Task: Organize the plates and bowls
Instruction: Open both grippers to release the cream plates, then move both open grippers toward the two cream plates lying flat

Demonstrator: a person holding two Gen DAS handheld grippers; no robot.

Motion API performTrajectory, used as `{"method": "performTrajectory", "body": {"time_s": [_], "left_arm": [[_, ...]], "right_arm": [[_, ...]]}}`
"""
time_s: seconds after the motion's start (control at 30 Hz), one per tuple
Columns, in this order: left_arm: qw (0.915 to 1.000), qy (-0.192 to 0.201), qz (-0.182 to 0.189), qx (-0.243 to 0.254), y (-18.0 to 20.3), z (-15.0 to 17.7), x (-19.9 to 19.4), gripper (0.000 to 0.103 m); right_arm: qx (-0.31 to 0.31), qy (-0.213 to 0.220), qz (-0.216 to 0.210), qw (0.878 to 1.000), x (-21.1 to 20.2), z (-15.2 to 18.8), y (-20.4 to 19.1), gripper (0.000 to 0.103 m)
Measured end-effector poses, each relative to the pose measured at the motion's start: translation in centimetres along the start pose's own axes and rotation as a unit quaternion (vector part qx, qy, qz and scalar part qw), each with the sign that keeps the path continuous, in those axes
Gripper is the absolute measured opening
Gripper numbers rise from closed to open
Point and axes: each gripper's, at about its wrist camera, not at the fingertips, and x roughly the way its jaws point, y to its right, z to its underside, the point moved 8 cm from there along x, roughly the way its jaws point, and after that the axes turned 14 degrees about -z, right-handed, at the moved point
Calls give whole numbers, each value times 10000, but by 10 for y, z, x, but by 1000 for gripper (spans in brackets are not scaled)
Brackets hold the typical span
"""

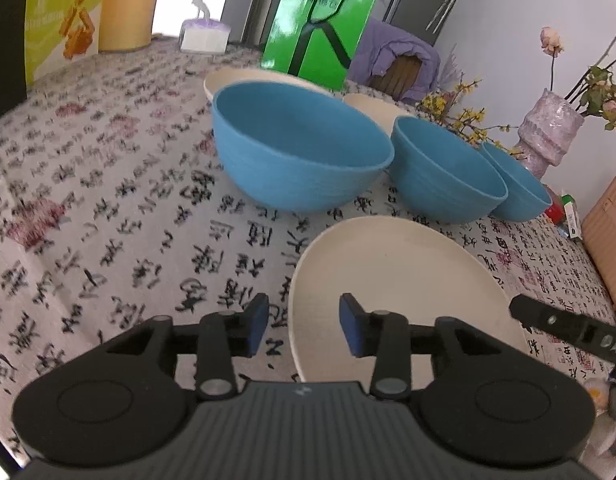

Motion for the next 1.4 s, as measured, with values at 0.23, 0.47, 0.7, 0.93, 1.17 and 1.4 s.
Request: {"method": "performTrajectory", "body": {"time_s": [0.23,0.47,0.7,0.93,1.17,1.4], "left_arm": [[9993,379,-56,3,-9,-15,-19,96],[9975,700,42,-38,-12,-32,-40,103],[9944,1043,54,-189,-19,-51,-60,103],[9904,1351,32,-303,-27,-81,-77,103],[9870,1525,59,-514,-36,-115,-79,103],[9845,1620,98,-661,-39,-149,-71,103]], "right_arm": [[-205,167,6,9996,-9,-15,-4,95],[-409,186,-95,9989,-14,-30,-16,103],[-460,262,-210,9984,-19,-52,-27,103],[-672,377,-246,9967,-19,-79,-43,103],[-761,432,-345,9956,-9,-112,-57,103],[-814,419,-369,9951,15,-144,-65,103]]}}
